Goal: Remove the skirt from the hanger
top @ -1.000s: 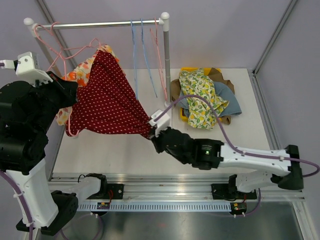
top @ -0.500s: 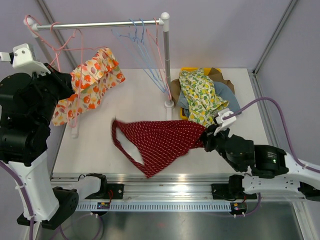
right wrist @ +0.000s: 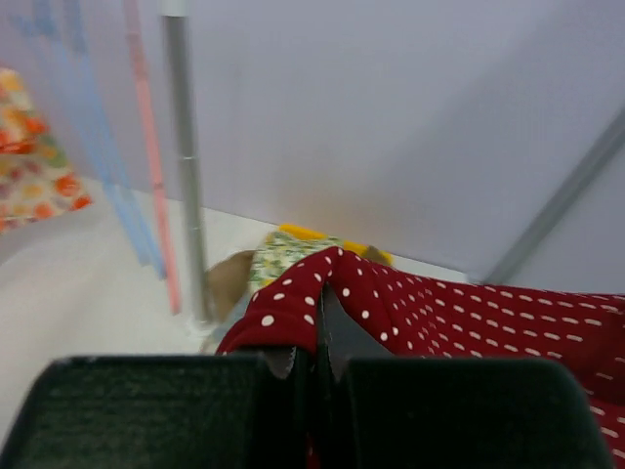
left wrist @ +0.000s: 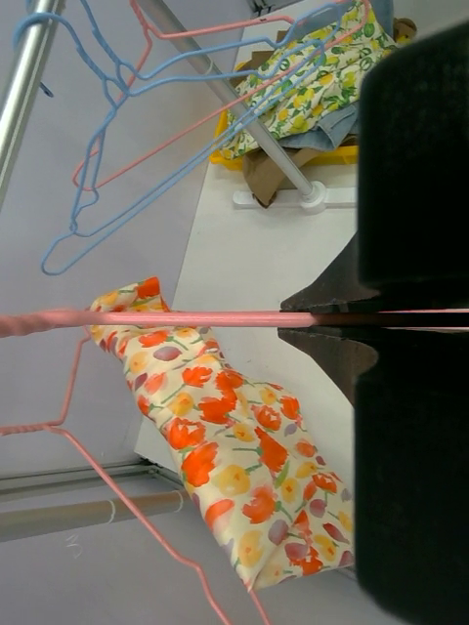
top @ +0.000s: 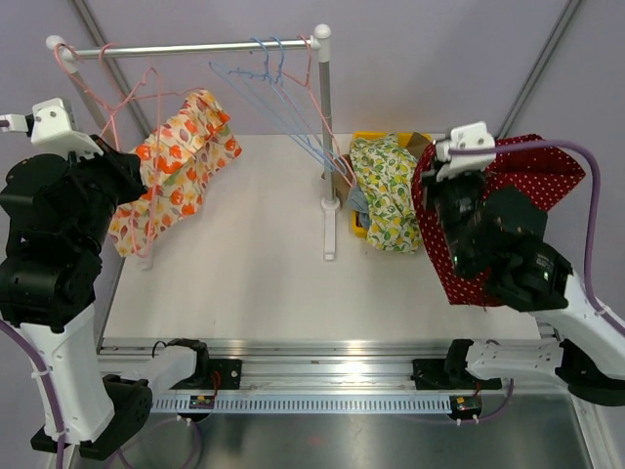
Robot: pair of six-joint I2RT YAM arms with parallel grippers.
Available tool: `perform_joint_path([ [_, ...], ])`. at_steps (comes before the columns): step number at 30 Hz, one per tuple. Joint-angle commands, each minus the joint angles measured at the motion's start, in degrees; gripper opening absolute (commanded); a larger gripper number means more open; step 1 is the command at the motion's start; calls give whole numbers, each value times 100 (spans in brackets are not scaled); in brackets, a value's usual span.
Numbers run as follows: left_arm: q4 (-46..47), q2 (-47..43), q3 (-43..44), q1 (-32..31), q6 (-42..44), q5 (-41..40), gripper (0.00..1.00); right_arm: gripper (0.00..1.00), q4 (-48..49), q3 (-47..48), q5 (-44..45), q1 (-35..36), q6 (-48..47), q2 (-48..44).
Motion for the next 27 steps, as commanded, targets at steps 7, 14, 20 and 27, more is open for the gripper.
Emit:
perform_joint_path([
  [7,507,-175,-427,6,199,122,0,0,366,2034,-2329,-4197,-633,1890],
  [14,656,-219,-594,6,252,158,0,0,278,3679,-3158,-5053,70,3931],
  [20,981,-132,-963,6,252,201,0,1,14,2841,-3501,-5062,1484,4382],
  [27,1280,413,-780,-3,278,272,0,99,1103,-1184,-5293,-5053,3094,2784],
])
